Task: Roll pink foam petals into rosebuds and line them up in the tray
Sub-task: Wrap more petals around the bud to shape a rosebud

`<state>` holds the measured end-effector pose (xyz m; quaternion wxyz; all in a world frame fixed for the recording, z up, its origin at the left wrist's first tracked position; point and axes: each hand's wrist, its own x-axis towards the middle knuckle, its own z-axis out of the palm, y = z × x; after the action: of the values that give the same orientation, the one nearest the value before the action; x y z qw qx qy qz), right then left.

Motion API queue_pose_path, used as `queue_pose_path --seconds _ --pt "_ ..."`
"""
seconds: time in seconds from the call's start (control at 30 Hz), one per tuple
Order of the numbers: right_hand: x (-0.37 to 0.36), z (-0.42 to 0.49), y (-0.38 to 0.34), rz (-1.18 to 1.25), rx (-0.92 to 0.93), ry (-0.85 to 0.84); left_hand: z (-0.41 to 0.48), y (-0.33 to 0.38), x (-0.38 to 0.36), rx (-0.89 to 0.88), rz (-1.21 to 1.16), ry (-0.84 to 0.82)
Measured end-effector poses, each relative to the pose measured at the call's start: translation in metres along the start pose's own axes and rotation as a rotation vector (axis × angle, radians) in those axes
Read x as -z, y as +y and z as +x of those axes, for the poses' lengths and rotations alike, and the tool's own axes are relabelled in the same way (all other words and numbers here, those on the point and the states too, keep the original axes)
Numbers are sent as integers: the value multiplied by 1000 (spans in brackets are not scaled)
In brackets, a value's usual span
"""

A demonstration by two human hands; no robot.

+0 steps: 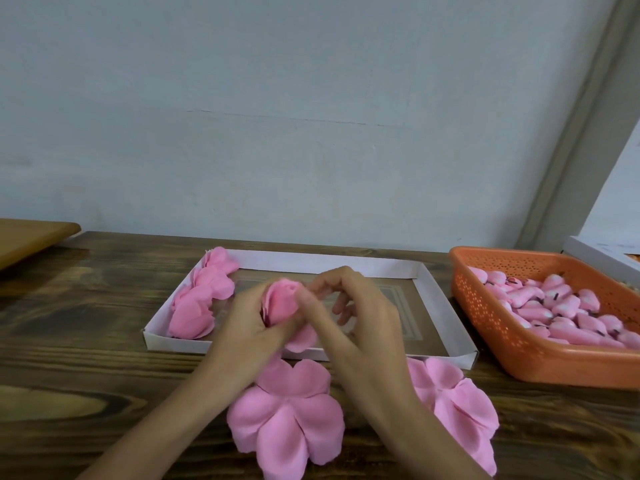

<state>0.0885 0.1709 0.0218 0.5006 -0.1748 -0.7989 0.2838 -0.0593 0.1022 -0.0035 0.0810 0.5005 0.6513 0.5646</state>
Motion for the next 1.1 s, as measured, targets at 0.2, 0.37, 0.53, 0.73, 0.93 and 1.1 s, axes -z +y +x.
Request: queue_pose_path --seconds 0.2,0.37,0.53,0.73,0.93,1.1 --pt "6 -2 13 -202 401 -192 0 -4 -3 239 -613 44" --pt "-3 -7 19 -413 556 -384 0 4 -3 374 -803 41" --pt "-6 -6 22 -451 565 -348 3 4 0 414 -837 59" --pt "-13 -6 22 -434 533 -185 8 17 2 450 -912 48" --pt "-7 -1 20 -196 333 -169 1 24 5 499 -1146 -136" --pt "-7 3 22 -154 292 -154 -7 28 -5 415 -1128 -159"
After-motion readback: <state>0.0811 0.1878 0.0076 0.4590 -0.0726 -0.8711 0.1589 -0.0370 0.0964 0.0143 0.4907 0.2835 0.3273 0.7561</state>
